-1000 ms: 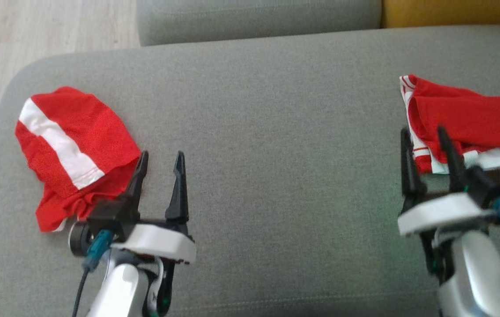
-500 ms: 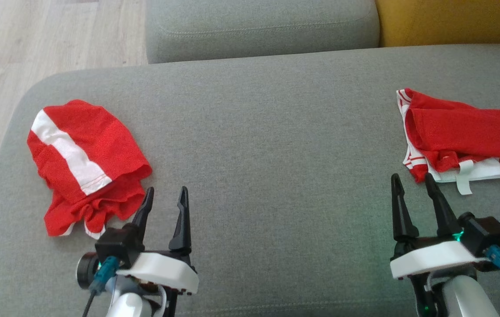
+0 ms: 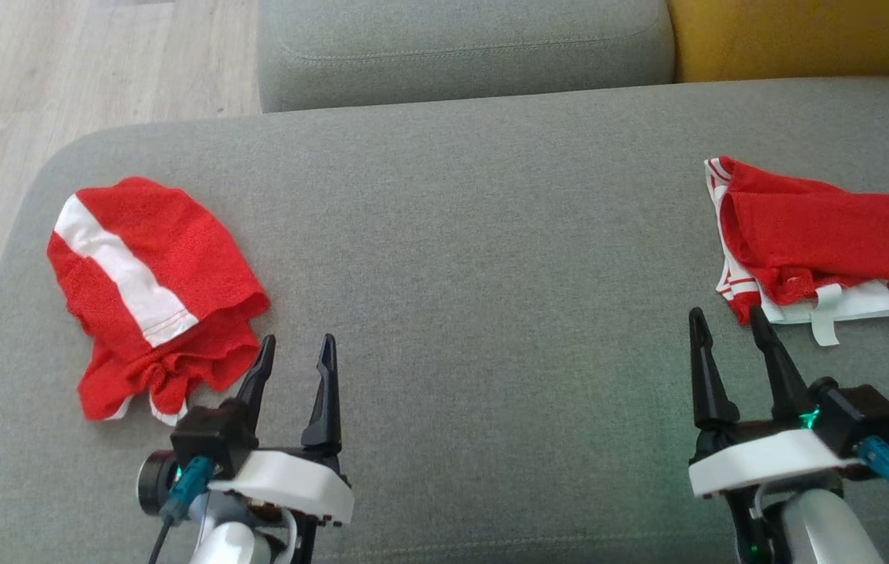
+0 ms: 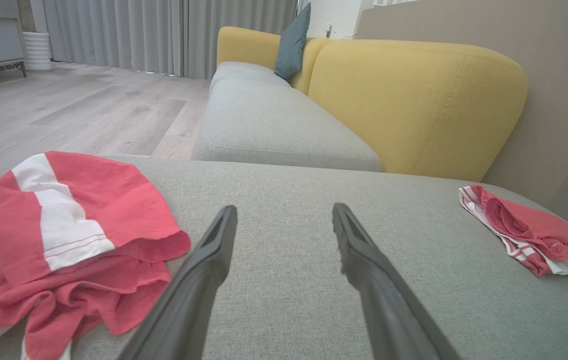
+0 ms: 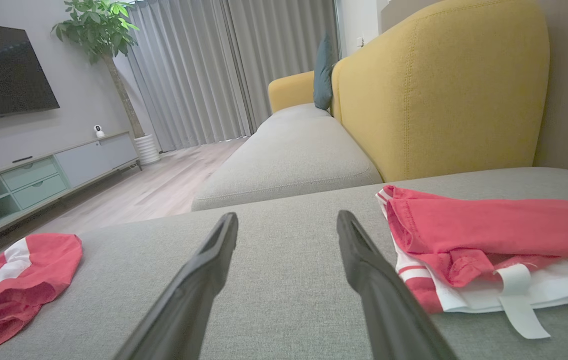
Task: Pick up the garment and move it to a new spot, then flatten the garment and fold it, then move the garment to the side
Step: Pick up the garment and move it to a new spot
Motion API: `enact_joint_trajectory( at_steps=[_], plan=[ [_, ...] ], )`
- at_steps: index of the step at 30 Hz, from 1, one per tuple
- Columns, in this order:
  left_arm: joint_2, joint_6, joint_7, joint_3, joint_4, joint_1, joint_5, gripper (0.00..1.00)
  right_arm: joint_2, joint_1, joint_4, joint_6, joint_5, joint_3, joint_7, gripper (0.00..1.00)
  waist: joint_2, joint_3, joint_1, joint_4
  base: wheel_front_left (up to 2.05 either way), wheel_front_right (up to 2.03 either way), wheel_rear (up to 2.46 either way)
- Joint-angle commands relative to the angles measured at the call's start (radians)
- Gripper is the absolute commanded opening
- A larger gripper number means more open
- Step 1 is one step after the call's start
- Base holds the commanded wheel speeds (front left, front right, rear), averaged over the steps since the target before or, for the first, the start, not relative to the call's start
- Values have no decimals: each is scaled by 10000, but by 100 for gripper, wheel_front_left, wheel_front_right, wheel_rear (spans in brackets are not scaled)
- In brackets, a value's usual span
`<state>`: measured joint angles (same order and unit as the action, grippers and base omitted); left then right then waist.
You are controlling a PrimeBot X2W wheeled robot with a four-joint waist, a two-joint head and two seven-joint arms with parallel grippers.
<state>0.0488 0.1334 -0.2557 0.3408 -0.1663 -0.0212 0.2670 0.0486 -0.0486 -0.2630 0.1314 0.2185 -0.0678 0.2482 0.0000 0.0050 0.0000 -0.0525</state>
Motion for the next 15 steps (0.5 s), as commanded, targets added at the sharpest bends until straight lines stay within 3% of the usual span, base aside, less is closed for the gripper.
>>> enact_joint_trajectory(
  at_steps=[1,15],
  plan=[
    [14,55,-61,-287,271,-281,72,100,17,-165,359,-7,-58,-284,124,100,0,8,0,4,0,0,0],
    [14,95,-61,-292,263,-342,112,100,17,-215,267,-7,141,-251,133,100,0,4,0,99,0,0,0]
  ],
)
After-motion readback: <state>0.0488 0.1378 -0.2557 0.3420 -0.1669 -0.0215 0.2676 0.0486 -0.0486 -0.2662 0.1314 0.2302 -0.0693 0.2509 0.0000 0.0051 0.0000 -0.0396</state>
